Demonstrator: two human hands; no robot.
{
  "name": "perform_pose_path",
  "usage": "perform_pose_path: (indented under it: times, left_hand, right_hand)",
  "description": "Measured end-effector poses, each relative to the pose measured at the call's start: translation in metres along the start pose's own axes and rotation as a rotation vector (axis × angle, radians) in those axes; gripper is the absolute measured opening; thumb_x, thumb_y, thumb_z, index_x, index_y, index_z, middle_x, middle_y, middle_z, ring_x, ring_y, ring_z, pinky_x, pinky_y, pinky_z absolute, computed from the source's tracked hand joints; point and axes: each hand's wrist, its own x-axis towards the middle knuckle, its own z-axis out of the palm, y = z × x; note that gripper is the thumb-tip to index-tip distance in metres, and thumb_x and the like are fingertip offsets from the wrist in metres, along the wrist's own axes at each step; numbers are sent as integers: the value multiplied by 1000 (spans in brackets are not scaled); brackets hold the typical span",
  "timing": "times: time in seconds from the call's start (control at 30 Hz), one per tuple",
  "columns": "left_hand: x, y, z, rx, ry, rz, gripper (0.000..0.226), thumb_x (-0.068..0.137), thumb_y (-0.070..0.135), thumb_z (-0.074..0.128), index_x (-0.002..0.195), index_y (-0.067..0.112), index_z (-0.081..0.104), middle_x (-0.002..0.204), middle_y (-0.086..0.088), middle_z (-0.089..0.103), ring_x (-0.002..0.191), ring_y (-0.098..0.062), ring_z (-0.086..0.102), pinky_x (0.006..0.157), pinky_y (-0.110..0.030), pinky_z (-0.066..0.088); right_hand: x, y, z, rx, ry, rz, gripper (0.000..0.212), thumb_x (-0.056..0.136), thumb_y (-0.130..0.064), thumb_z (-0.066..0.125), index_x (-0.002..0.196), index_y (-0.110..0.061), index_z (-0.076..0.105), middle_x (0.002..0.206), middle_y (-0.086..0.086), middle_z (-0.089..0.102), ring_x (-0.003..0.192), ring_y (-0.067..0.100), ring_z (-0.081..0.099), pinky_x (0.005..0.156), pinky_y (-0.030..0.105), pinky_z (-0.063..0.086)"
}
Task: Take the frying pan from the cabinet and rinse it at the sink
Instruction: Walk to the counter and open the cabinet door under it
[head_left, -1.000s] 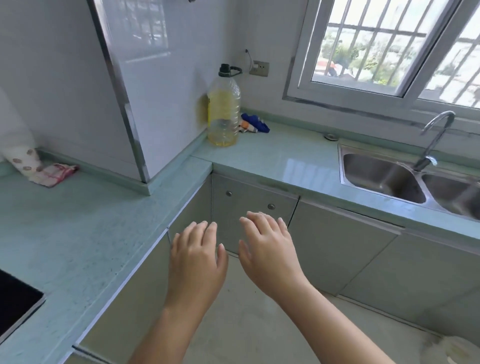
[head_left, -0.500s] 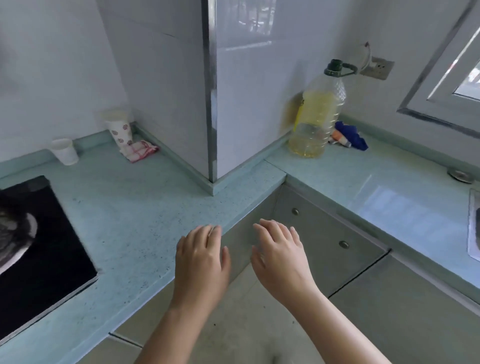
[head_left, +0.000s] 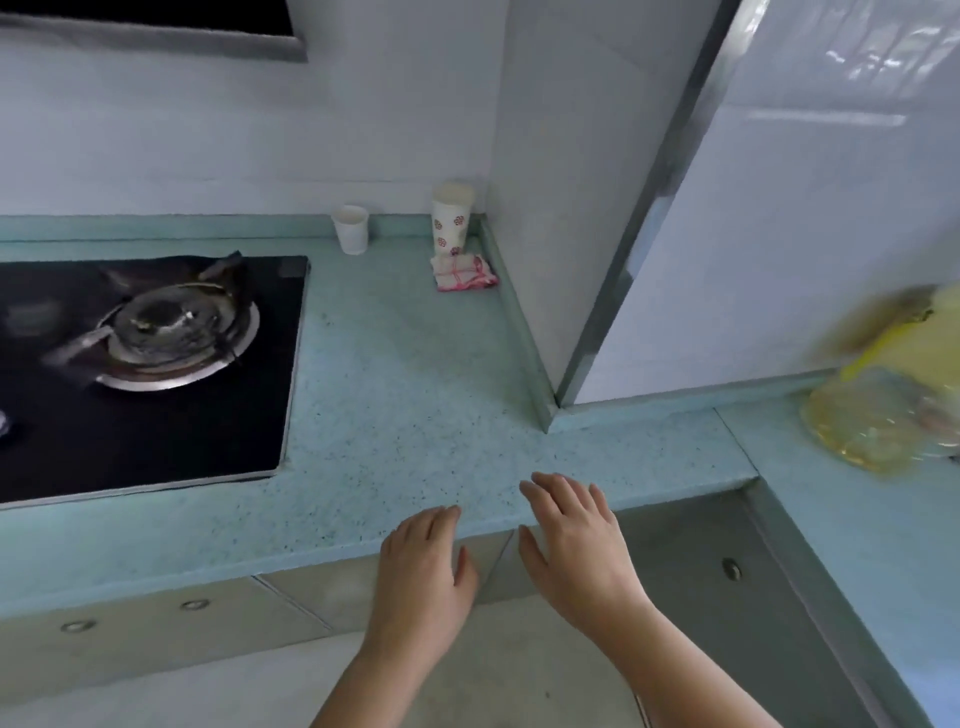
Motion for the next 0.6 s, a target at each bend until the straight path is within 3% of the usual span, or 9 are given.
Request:
perform_pose_path:
  times: [0.07, 0.23, 0.3, 0.4, 0.5, 0.6]
  left_hand:
    - [-5, -3, 12, -132, 29, -157, 43, 90, 19, 55, 132, 13, 50, 132, 2, 54, 126, -17, 48, 105, -26, 34]
    - [-13, -12, 36, -436, 100, -452, 40, 91, 15, 53, 131, 16, 50, 133, 5, 54, 126, -8, 46, 99, -12, 27]
    - [-15, -18, 47, -558, 109, -559, 37, 91, 12, 54, 128, 17, 52, 128, 5, 58, 120, -6, 50, 94, -9, 32]
    - [-16, -26, 62, -781, 151, -705, 29, 90, 6, 54, 114, 21, 55, 116, 1, 63, 104, -4, 58, 73, 5, 37]
    - [-15, -33, 75, -1072, 212, -862, 20, 90, 4, 55, 100, 21, 59, 108, -6, 65, 94, -7, 60, 68, -12, 45]
    - [-13, -40, 86, -1312, 260, -941, 26, 87, 10, 61, 112, 14, 56, 112, -6, 63, 101, -18, 61, 75, -26, 44]
  right_hand:
    - [4, 3, 18, 48, -32, -67, 35, 69, -30, 50, 94, -16, 70, 97, 0, 71, 90, 20, 69, 75, 36, 57]
    - [12, -1, 57, 144, -72, -192, 36, 61, -28, 63, 94, -16, 70, 96, -1, 71, 90, 20, 70, 75, 36, 56]
    - [14, -2, 69, 165, -81, -240, 38, 61, -29, 64, 96, -16, 69, 97, -1, 72, 91, 20, 70, 77, 37, 55]
    - [15, -2, 88, 203, -96, -286, 40, 61, -27, 67, 98, -15, 68, 100, 0, 71, 94, 21, 69, 79, 42, 55]
    - [15, -5, 103, 270, -125, -304, 38, 65, -26, 64, 101, -14, 66, 103, 1, 70, 97, 23, 68, 81, 47, 55]
    - [17, -12, 112, 347, -162, -322, 38, 73, -30, 49, 107, -16, 59, 107, 3, 69, 102, 24, 66, 84, 48, 54]
